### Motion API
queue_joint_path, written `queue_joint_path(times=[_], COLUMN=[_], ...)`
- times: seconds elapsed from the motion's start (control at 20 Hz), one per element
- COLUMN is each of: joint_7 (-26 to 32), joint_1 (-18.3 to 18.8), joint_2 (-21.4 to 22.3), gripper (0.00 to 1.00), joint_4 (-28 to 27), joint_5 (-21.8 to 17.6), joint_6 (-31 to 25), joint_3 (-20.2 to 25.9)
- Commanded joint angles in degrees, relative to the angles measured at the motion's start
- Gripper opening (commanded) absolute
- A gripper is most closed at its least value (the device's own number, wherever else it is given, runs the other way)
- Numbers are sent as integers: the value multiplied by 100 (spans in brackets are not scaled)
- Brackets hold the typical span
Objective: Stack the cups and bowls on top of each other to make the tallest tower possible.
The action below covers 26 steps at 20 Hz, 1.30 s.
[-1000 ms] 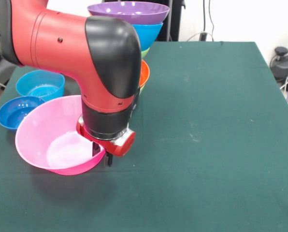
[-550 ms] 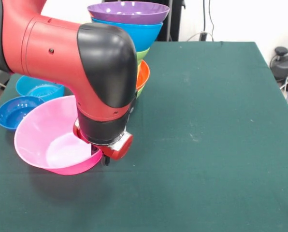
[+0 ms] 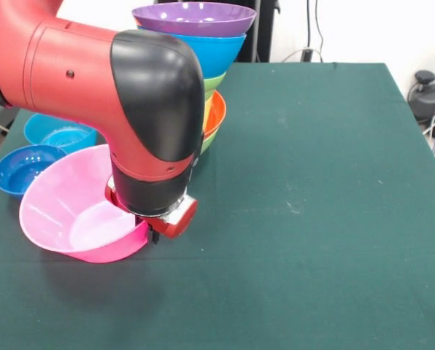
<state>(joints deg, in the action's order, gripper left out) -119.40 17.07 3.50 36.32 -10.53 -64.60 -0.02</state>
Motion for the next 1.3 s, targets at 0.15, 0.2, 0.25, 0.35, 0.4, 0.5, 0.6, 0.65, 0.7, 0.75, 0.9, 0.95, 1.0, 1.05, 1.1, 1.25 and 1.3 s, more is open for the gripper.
queue_joint_path(times=[0.15,0.2,0.25,0.35,0.4,0.5,0.6,0.65,0.7,0.75,0.9,0.95,1.0,1.05,1.1,1.25,1.3], joint_7=[1575,1579,1586,1603,1597,1578,1563,1564,1579,1594,1663,1717,1751,1785,1774,1714,1708], joint_1=[-215,-223,-232,-254,-270,-323,-385,-402,-422,-442,-466,-473,-480,-486,-502,-573,-590], joint_2=[14,15,18,14,21,76,123,129,111,94,-4,-60,-104,-148,-149,-171,-189], gripper=[0,0,0,0,0,0,0,0,0,0,0,0,0,0,0,0,0], joint_4=[-50,-95,-150,-303,-371,-463,-546,-594,-686,-778,-1129,-1332,-1496,-1660,-1735,-1982,-2034], joint_5=[-219,-218,-217,-217,-214,-234,-269,-269,-285,-301,-327,-343,-345,-346,-336,-331,-344], joint_6=[-818,-881,-958,-1156,-1259,-1373,-1406,-1454,-1499,-1544,-1774,-1935,-2080,-2226,-2325,-2549,-2531], joint_3=[491,500,508,521,522,485,447,448,446,444,455,464,475,486,475,397,372])
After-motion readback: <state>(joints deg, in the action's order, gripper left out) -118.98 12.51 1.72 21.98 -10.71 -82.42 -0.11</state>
